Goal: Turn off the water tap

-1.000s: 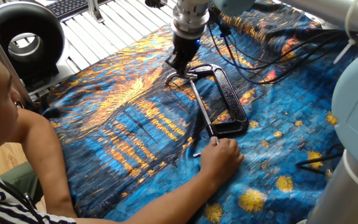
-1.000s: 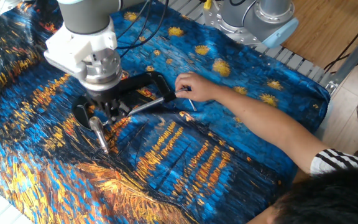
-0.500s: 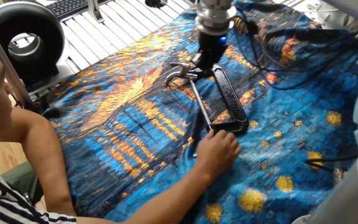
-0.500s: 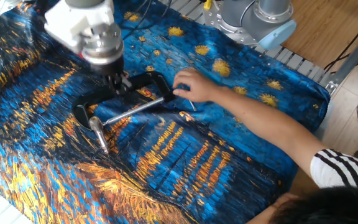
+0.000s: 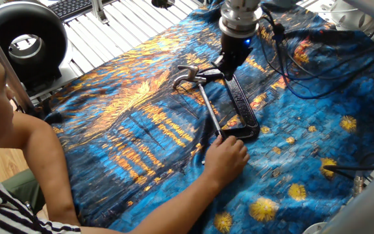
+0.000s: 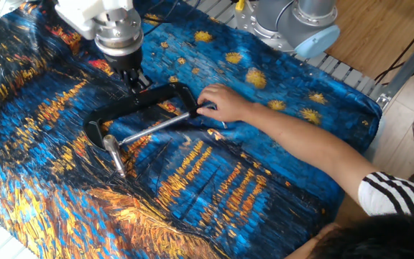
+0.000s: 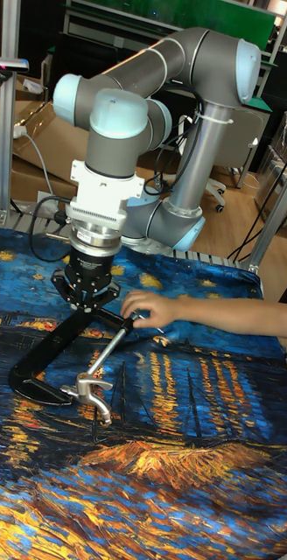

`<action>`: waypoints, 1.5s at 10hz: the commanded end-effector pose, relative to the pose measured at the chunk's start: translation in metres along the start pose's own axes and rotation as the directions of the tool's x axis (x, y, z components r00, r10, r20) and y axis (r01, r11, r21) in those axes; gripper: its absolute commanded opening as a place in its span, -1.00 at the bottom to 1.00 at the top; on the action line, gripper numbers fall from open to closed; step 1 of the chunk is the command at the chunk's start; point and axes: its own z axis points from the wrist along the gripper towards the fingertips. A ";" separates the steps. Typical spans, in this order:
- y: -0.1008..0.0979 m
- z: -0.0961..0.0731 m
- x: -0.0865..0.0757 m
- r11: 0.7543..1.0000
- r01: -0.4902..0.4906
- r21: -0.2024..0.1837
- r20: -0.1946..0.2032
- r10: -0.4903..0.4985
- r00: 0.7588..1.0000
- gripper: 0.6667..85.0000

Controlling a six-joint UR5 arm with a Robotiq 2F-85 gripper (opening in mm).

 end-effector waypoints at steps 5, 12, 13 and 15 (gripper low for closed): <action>0.002 -0.003 0.005 1.000 -0.024 0.008 0.018 0.024 1.000 -0.98; 0.007 0.003 -0.002 1.000 0.005 0.000 0.020 -0.005 1.000 -0.98; 0.007 0.003 -0.002 1.000 0.006 0.000 0.020 -0.006 1.000 -0.98; 0.007 0.003 -0.002 1.000 0.008 0.003 0.020 -0.008 1.000 -0.98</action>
